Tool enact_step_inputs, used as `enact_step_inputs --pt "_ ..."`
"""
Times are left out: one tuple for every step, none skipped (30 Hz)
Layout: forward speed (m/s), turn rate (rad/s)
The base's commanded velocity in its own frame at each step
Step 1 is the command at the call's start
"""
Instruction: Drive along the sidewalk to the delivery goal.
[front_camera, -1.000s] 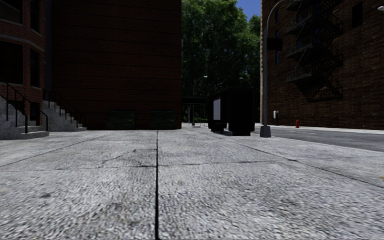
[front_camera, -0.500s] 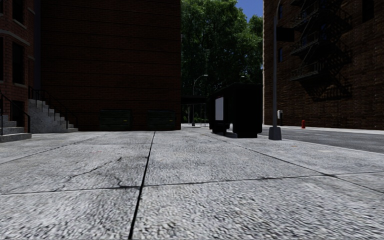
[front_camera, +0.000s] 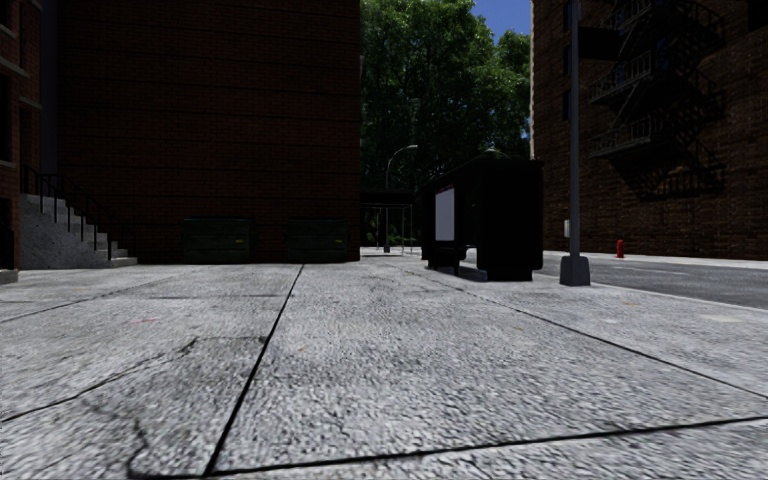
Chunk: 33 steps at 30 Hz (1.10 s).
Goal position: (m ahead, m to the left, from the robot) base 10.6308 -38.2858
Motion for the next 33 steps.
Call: enact_step_inputs --pt "2.00 0.00" --pt "2.00 0.00" --pt "2.00 0.00" --pt "2.00 0.00" --pt "2.00 0.00" --pt "2.00 0.00" --pt "2.00 0.00" --pt "2.00 0.00" --pt "2.00 0.00" --pt "2.00 0.00" --pt "2.00 0.00" --pt "2.00 0.00" --pt "2.00 0.00" --pt "2.00 0.00" --pt "2.00 0.00" --pt "2.00 0.00" --pt "2.00 0.00" --pt "2.00 0.00" --pt "2.00 0.00" --pt "2.00 0.00" --pt "2.00 0.00" --pt "2.00 0.00" --pt "2.00 0.00" --pt "2.00 0.00" --pt "2.00 0.00" --pt "2.00 0.00" --pt "2.00 0.00" --pt "2.00 0.00" --pt "2.00 0.00" --pt "2.00 0.00" --pt "2.00 0.00" --pt "2.00 0.00" --pt "2.00 0.00"
